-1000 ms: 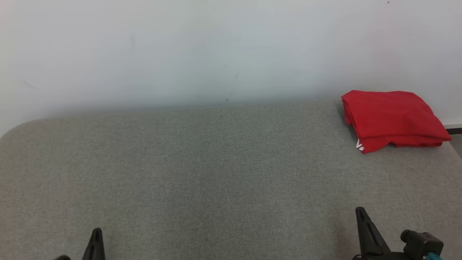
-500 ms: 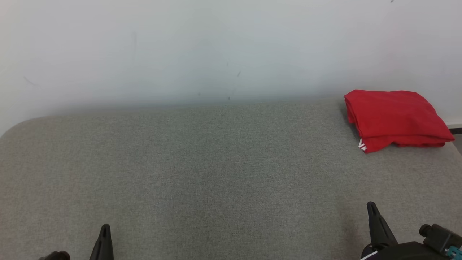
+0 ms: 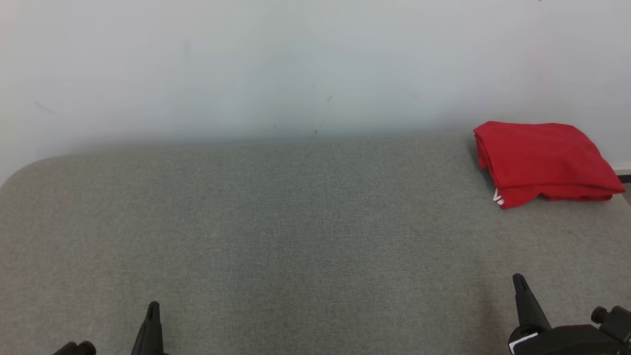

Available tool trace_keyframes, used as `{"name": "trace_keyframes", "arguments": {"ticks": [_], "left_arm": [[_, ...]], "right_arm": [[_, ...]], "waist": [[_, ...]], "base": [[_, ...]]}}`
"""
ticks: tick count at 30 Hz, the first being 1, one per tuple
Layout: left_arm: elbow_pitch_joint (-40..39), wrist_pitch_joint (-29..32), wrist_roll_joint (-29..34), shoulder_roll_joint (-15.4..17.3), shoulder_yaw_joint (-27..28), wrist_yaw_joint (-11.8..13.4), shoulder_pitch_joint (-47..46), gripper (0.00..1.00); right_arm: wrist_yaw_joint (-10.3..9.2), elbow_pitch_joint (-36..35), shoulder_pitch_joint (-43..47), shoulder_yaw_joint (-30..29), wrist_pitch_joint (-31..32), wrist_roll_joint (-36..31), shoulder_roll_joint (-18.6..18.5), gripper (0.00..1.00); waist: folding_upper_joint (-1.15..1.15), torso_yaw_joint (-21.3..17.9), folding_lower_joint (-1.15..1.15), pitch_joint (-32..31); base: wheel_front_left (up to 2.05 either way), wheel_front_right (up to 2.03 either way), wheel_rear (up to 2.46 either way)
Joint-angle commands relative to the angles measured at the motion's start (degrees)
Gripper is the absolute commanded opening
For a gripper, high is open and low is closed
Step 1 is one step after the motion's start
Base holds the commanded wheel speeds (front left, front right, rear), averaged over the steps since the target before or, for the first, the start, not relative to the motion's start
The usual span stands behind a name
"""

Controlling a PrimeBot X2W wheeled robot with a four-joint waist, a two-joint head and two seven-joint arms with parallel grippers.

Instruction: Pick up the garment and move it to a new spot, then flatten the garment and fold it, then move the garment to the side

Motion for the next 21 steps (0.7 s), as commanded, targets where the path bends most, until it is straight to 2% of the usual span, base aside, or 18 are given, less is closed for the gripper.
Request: {"name": "trace_keyframes", "arguments": {"ticks": [1,21], "left_arm": [[-0.37,0.09,-0.97,-0.1,0.65,-0.44,-1.25,0.0],[1.2,1.0,-11.35,-3.77,2.39,-4.67,-2.56,0.0]], "right_arm": [[0.03,-0.55,-1.37,-0.44,0.27,1.63,-0.51,0.0],[0.04,0.57,-2.94,-3.83,4.93,15.55,-0.69,0.0]], "waist": [[0.0,0.03,0.0,0.02],[0.0,0.61,0.0,0.51]], "base": [[0.0,0.0,0.0],[0.0,0.0,0.0]]}}
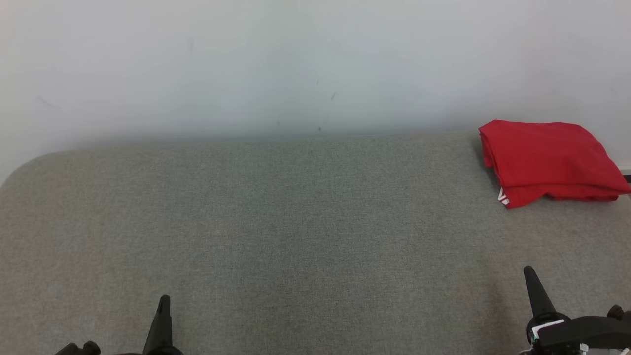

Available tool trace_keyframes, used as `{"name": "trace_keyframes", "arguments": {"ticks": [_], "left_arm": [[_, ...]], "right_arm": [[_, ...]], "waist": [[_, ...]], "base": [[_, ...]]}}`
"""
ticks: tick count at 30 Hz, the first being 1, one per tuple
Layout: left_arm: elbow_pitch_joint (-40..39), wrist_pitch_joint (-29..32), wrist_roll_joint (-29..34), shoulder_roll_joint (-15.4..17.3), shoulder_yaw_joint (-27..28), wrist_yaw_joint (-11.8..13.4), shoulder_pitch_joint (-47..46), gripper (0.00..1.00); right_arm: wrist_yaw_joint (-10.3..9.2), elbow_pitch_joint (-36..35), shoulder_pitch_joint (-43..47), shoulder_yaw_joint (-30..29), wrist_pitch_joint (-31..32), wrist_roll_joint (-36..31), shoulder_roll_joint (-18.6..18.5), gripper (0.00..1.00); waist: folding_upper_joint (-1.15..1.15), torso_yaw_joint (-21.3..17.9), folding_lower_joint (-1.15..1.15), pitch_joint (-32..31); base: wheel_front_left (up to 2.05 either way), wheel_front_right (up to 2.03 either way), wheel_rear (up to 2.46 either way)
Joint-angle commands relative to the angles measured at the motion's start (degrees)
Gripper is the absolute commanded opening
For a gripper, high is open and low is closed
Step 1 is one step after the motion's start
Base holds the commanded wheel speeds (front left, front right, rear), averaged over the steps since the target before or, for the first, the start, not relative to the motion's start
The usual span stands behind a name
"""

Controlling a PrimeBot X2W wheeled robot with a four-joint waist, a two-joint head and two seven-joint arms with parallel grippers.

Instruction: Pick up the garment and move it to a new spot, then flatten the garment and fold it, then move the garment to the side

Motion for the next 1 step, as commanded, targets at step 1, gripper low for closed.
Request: {"name": "trace_keyframes", "arguments": {"ticks": [1], "left_arm": [[-0.23,0.25,-1.48,-0.4,0.66,-0.7,-1.42,0.0]], "right_arm": [[0.04,-0.32,-1.25,-0.57,0.6,2.14,-0.49,0.0]], "waist": [[0.0,0.06,0.0,0.05]], "base": [[0.0,0.0,0.0]]}}
